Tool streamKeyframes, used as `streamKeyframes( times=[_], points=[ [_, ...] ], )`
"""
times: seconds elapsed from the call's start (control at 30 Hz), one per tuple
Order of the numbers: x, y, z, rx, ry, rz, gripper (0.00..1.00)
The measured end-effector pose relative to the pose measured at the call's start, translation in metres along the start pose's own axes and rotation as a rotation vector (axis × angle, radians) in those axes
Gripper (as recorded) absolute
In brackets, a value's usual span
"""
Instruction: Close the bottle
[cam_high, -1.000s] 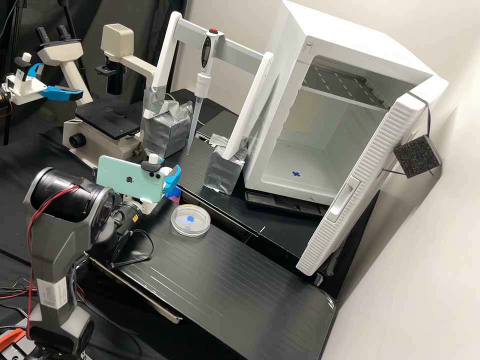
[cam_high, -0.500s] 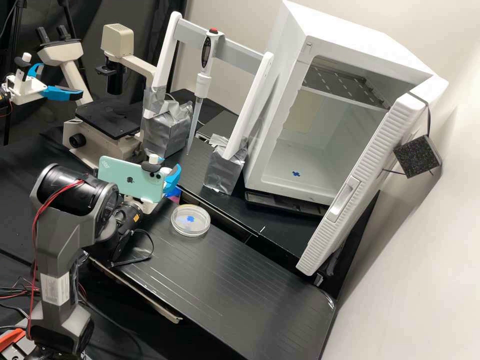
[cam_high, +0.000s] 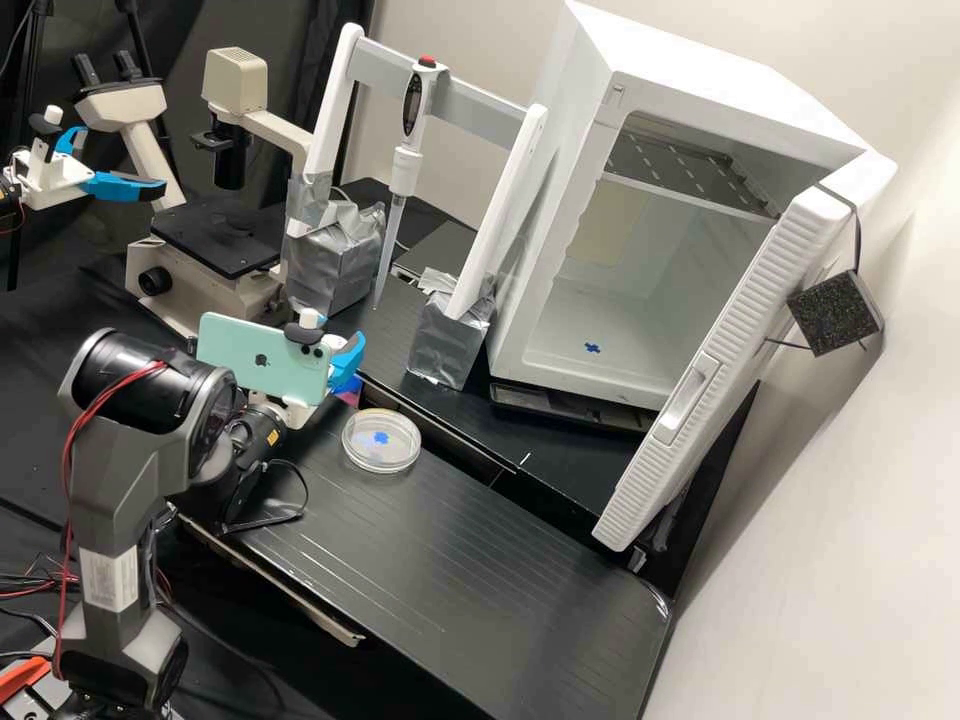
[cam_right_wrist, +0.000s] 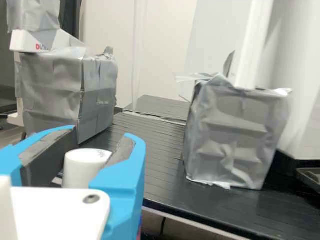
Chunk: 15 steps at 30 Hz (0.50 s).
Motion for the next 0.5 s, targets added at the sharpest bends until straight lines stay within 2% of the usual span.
streamKeyframes(
  times=[0.3,0.5],
  points=[
    [-0.019,0.015,-0.001,-0.003,-0.002,0.034,1.00],
    [-0.027,0.021,-0.005,0.012,0.028,0.051,1.00]
  ],
)
